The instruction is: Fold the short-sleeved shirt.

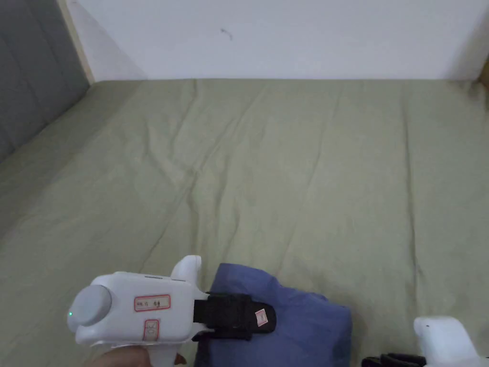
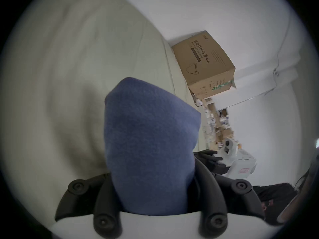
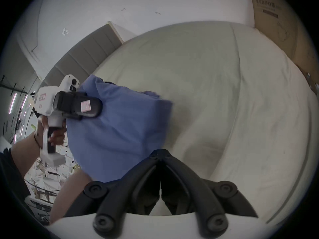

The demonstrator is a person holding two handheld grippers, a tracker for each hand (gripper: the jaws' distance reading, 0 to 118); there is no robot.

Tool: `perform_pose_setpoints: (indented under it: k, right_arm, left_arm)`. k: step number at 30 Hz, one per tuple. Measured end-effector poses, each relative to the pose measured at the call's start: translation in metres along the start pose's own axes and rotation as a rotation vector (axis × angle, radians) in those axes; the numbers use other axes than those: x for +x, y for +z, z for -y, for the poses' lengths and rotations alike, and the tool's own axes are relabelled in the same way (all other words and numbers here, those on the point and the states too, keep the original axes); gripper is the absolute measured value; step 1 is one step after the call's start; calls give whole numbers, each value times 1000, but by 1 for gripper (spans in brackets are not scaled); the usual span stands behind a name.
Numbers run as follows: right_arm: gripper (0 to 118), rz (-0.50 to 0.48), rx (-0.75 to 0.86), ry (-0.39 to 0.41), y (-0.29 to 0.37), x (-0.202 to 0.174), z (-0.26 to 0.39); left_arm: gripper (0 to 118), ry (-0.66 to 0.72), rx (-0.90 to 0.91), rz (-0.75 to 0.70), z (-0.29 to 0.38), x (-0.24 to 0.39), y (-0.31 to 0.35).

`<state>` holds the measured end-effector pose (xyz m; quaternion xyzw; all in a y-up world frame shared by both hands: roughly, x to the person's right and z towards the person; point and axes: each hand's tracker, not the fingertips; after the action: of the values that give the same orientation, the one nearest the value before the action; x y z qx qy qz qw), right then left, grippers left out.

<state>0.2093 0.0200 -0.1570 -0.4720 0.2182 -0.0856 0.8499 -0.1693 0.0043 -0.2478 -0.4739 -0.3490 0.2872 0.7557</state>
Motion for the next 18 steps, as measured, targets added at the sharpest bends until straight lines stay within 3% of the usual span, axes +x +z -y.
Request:
perform_pose_setpoints:
  k: [6,11,16,17,18]
  right_arm:
    - [0,-3,85,60,39,-31,-5]
    - [0,52,105,68,50,-39,-11]
    - [0,112,79,49,48,-43,-18]
    - [0,120,75,48,47,-44,-18]
    - [0,123,72,47,47,-44,-19]
  left_arm:
    - [33,-109,-46,-590,-49,-24,138]
    - [33,-239,-123,-1066,-80,-68,200]
    - [34,-196,-128,-1096,-86,-111,228]
    - [51,-180,-91,-1053,-86,-114,233]
    - [77,-161,-69,-1035,-85,-115,239]
